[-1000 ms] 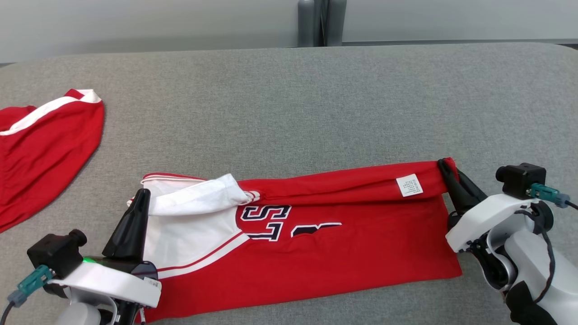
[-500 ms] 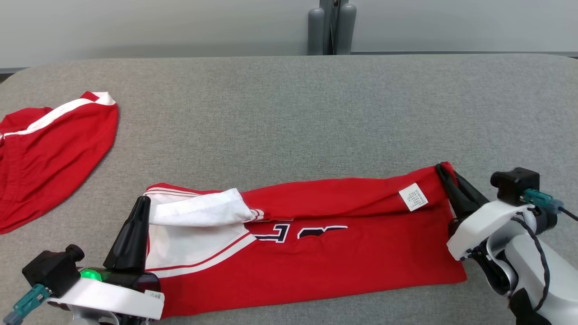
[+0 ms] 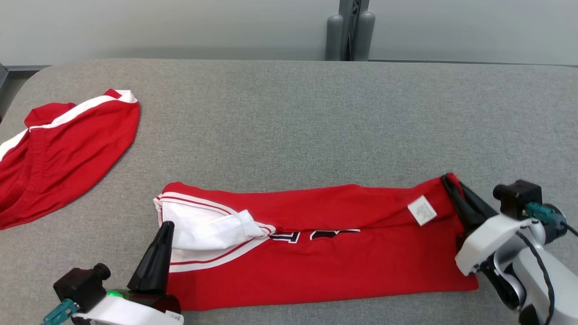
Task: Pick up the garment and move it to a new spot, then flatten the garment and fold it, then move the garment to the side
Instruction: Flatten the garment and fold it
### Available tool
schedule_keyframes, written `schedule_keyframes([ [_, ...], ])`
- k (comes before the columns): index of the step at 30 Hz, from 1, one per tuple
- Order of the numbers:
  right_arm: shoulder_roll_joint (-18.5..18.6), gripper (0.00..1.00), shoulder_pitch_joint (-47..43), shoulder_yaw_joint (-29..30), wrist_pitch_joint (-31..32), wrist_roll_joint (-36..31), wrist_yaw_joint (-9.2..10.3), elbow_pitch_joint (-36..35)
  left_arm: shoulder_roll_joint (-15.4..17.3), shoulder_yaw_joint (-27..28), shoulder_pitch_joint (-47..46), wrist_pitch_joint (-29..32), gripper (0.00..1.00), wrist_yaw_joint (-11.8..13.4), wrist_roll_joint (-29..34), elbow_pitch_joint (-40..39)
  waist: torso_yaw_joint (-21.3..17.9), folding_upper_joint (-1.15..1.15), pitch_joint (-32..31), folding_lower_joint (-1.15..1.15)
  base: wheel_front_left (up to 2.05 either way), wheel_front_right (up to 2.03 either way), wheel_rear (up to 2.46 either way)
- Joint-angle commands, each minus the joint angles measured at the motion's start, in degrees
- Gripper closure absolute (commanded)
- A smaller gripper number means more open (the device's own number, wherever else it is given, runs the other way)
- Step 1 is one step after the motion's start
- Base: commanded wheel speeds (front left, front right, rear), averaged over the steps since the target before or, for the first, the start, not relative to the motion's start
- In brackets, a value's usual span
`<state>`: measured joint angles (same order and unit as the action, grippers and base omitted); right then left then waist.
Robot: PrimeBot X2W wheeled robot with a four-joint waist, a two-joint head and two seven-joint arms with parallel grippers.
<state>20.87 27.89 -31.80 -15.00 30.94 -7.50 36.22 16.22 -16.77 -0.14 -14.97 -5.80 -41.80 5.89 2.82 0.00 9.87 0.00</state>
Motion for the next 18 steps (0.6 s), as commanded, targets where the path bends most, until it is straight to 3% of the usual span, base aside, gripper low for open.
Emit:
schedule_keyframes([
  [1,0.89,1.0,-1.78,0.26,-0.29,0.34,0.01,-1.37,-0.07,0.14,0.37,-0.1,1.0,-0.1,-0.04,1.35,0.13,0.0,-0.15,0.0,0.0,0.0,0.0],
  [7,2.15,1.0,-6.07,-0.17,-0.21,2.8,0.01,-5.56,-1.41,0.69,-0.15,-0.17,1.0,-0.58,-1.01,8.06,0.12,0.0,-0.51,0.0,0.0,0.0,0.0],
  [18,2.8,1.0,-6.54,-3.21,-0.18,5.18,0.02,-1.38,-3.86,1.96,-2.37,-0.23,1.0,-1.49,-0.78,18.36,-0.3,0.0,-1.07,0.0,0.0,0.0,0.0],
])
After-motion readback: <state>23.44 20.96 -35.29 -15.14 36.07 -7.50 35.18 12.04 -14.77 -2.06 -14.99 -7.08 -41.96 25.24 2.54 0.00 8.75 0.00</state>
